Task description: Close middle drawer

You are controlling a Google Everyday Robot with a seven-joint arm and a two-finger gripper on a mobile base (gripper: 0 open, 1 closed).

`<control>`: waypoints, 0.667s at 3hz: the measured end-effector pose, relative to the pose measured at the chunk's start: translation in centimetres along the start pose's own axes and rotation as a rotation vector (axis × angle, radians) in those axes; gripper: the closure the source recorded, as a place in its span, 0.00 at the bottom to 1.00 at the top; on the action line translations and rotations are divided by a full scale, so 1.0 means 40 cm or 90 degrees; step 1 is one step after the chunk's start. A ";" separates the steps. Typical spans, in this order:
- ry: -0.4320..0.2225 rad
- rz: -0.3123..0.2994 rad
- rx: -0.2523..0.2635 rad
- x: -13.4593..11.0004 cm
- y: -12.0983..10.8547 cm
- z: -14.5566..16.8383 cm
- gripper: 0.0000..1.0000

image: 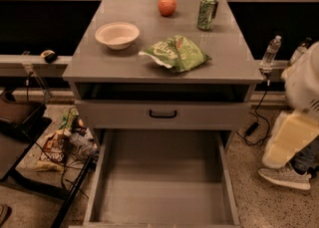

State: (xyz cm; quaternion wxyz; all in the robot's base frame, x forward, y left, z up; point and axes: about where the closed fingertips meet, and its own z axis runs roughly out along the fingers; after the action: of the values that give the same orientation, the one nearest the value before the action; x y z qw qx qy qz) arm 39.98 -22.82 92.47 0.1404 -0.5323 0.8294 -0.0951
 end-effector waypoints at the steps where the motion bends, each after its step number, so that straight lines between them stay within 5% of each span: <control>1: 0.029 0.059 -0.010 0.074 0.091 0.129 0.00; 2: 0.071 0.075 -0.039 0.153 0.193 0.290 0.00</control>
Offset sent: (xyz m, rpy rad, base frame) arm -0.1118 -0.0461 -0.2754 -0.0941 0.2830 -0.1866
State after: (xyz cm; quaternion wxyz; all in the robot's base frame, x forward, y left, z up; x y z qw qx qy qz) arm 34.83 -25.27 78.36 0.0827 -0.4805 0.8684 -0.0907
